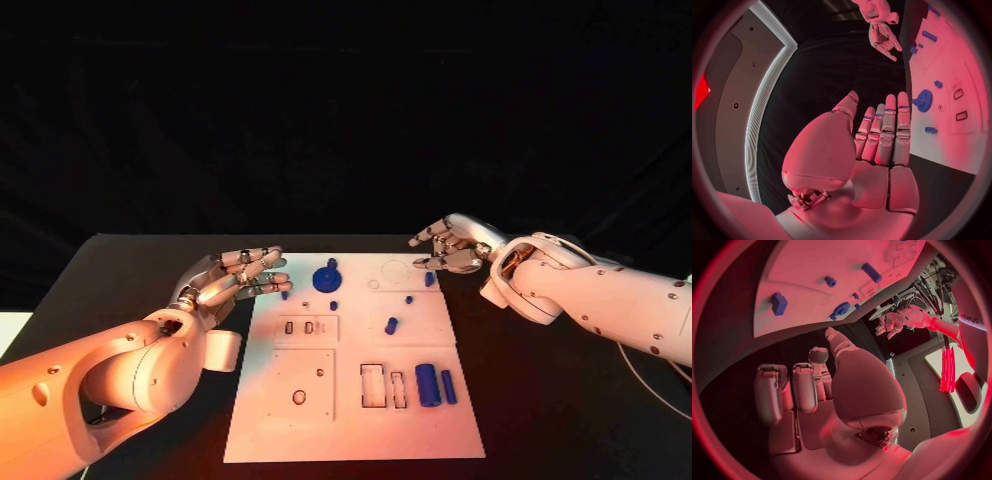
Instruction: Assemble the parts on the task board
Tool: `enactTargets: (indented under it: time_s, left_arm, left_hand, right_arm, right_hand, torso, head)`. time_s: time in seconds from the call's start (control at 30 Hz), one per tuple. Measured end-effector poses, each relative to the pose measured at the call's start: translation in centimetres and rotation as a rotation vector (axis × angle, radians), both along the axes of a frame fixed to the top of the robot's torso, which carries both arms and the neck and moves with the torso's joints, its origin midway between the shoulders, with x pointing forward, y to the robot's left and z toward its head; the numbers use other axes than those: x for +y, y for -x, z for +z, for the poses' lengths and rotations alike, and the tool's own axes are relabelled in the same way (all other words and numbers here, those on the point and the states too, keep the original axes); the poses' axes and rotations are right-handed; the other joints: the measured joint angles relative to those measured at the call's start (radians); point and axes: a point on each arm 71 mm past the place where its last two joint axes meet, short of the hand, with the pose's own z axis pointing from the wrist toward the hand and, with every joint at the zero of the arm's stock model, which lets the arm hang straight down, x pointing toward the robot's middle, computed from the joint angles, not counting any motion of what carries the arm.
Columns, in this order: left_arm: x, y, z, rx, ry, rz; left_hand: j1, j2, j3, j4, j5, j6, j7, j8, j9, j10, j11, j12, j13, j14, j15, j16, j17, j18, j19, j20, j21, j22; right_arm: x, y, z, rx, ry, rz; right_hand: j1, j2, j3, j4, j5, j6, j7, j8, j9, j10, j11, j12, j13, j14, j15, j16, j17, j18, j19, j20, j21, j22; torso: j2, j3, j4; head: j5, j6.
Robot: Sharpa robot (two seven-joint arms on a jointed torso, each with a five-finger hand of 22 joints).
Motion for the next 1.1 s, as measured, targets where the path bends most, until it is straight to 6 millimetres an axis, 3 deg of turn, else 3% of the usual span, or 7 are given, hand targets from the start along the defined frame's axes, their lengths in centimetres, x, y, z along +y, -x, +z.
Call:
enactTargets:
  time_s: [0.23,0.47,0.67,1.1]
  left_arm:
    - [0.0,-0.1,0.0,-0.005,-0.002,0.0]
    - [0.1,-0.1,0.0,-0.007,-0.003,0.001]
    - [0.1,-0.1,-0.1,-0.008,-0.004,0.002]
    - [0.2,-0.2,-0.1,-0.008,-0.006,0.005]
  left_hand:
    - [0.0,0.0,0.0,0.0,0.0,0.0,0.0,0.0,0.0,0.0,0.0,0.0,0.0,0.0,0.0,0.0,0.001,0.0,0.0,0.0,0.0,0.0]
    - [0.0,0.0,0.0,0.0,0.0,0.0,0.0,0.0,0.0,0.0,0.0,0.0,0.0,0.0,0.0,0.0,0.001,0.0,0.0,0.0,0.0,0.0]
    - [0.0,0.0,0.0,0.0,0.0,0.0,0.0,0.0,0.0,0.0,0.0,0.0,0.0,0.0,0.0,0.0,0.001,0.0,0.0,0.0,0.0,0.0]
    - [0.0,0.0,0.0,0.0,0.0,0.0,0.0,0.0,0.0,0.0,0.0,0.0,0.0,0.0,0.0,0.0,0.002,0.0,0.0,0.0,0.0,0.0]
  right_arm:
    - [-1.5,-0.1,-1.2,0.035,0.01,-0.008]
    - [-2.3,-0.4,-2.0,0.058,0.022,-0.021]
    - [-2.7,-0.5,-2.7,0.071,0.029,-0.033]
    - [-2.4,-0.5,-4.2,0.106,0.039,-0.031]
  right_hand:
    - [0.004,-0.004,-0.003,-0.003,-0.004,0.0,0.0,-0.004,0.0,0.0,0.0,0.0,-0.001,0.0,0.0,0.0,0.0,0.0,0.0,0.0,0.0,0.0]
    - [-0.004,-0.012,-0.018,-0.007,-0.004,-0.001,0.001,-0.011,-0.004,-0.002,0.002,-0.016,-0.016,0.0,0.0,-0.003,0.0,0.0,0.0,0.0,0.0,0.001]
    - [-0.012,-0.02,-0.034,-0.002,-0.004,-0.008,0.007,-0.011,-0.005,-0.011,0.004,-0.027,-0.03,0.0,0.0,-0.006,0.0,0.0,-0.008,0.0,-0.004,0.001]
    - [-0.016,-0.024,-0.046,-0.004,-0.004,-0.009,0.001,-0.01,-0.002,-0.015,0.007,-0.031,-0.028,0.0,0.0,-0.012,0.0,0.0,-0.008,0.0,-0.004,0.001]
  torso:
    - [0.001,0.0013,-0.0011]
    - [0.001,-0.0006,-0.0003]
    - [0.0,-0.0012,0.0017]
    - [0.0,-0.002,0.0015]
  head:
    - [-0.009,0.0]
    - [-0.013,-0.004]
    - [-0.012,-0.007]
    - [-0.006,-0.017]
